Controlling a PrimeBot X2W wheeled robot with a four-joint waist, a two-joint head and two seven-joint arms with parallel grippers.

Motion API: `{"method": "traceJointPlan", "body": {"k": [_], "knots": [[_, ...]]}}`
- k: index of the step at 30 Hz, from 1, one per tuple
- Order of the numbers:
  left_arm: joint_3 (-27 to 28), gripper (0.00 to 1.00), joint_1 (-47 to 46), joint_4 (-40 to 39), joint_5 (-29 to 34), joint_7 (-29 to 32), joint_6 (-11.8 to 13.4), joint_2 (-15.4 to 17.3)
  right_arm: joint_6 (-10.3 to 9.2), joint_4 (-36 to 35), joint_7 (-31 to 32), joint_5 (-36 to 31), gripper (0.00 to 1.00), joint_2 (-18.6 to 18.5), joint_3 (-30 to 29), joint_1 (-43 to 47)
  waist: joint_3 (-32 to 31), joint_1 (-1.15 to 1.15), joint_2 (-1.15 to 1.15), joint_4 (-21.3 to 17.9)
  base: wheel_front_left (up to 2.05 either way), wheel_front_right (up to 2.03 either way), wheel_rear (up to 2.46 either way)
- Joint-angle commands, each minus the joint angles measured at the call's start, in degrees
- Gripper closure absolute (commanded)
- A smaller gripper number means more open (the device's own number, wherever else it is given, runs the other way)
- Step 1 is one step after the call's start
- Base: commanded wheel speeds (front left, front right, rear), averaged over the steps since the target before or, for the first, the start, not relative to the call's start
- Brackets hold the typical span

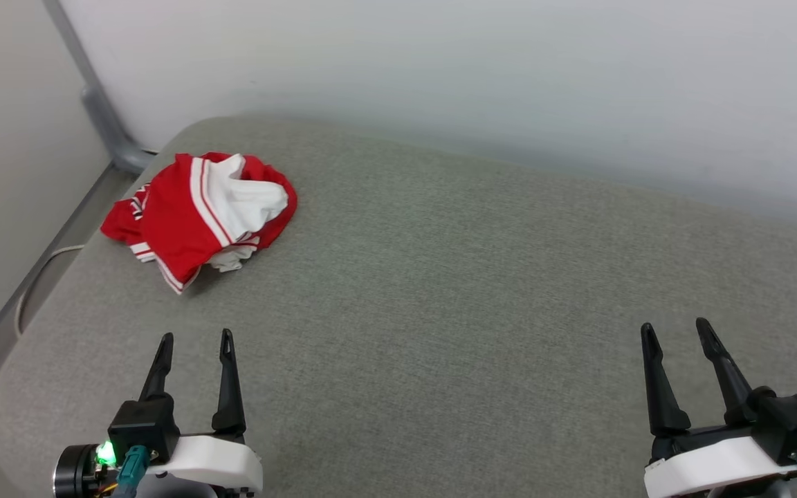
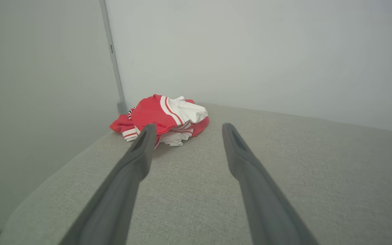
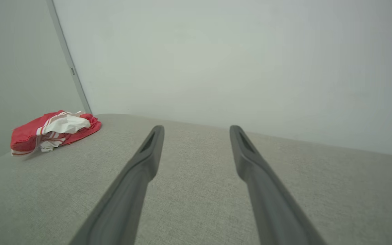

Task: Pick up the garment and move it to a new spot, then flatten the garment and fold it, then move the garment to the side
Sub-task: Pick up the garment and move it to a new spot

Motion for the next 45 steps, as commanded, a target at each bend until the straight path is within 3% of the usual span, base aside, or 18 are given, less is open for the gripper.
{"method": "traceJointPlan", "body": {"k": [1,14,22,28,37,45], "knots": [[0.07,0.0,-0.39,0.02,-0.16,-0.16,0.3,-0.01,-0.04,-0.14,-0.14,-0.43,0.0,0.09,-0.14,-0.23,0.25,0.0,0.0,2.14,0.0,0.0,0.0],[1.47,0.0,0.79,0.19,-1.34,-0.16,0.95,-0.03,-0.04,-0.15,-0.14,-1.08,0.0,0.09,0.77,-0.55,0.68,0.0,0.0,10.52,0.0,0.0,0.0],[2.77,0.0,0.57,0.06,-2.08,-0.16,1.26,-0.01,-0.04,-0.08,-0.14,-1.43,0.0,0.09,1.63,-1.08,1.52,0.0,0.0,10.09,0.0,0.0,0.0],[6.32,0.0,-4.12,0.26,-2.5,-0.16,-1.85,0.4,-0.04,-0.76,-0.14,-2.49,0.0,0.09,1.68,-2.05,3.51,0.0,0.0,7.42,0.0,0.0,0.0],[14.92,0.0,-19.92,2.88,-6.64,-0.16,-8.29,6.09,-0.04,-3.95,-0.13,-6.96,0.0,0.07,1.75,-7.16,13.18,0.0,0.0,0.58,0.0,0.0,0.0],[11.63,0.0,-34.58,11.55,-10.95,1.09,-9.99,16.34,-0.04,-8.55,-0.14,-10.59,0.0,0.08,0.36,-11.1,22.48,0.0,0.0,-2.94,0.0,0.0,0.0]]}}
